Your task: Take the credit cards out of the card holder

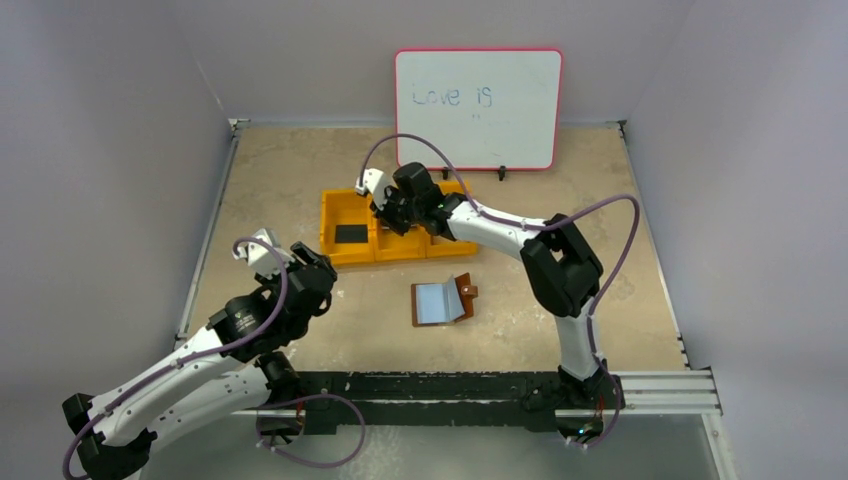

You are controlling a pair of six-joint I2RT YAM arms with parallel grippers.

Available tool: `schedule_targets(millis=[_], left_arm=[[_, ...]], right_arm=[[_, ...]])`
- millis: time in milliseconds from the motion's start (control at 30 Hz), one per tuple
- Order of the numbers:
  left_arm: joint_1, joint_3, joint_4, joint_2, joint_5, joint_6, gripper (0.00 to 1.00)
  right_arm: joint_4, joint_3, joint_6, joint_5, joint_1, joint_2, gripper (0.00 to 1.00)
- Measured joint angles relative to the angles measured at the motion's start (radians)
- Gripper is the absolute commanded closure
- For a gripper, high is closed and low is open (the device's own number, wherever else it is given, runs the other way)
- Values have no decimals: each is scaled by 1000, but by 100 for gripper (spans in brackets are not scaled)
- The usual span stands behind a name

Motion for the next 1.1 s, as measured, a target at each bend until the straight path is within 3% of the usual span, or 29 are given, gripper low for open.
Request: schedule_targets(millis=[467, 1100], left_arm=[[0, 0, 0, 0, 11, -10, 43], [0, 0, 0, 3, 11, -15, 43]], right_arm=[[-70, 4, 37, -14, -4, 116, 100], [11, 56, 51, 138, -43, 132, 100]])
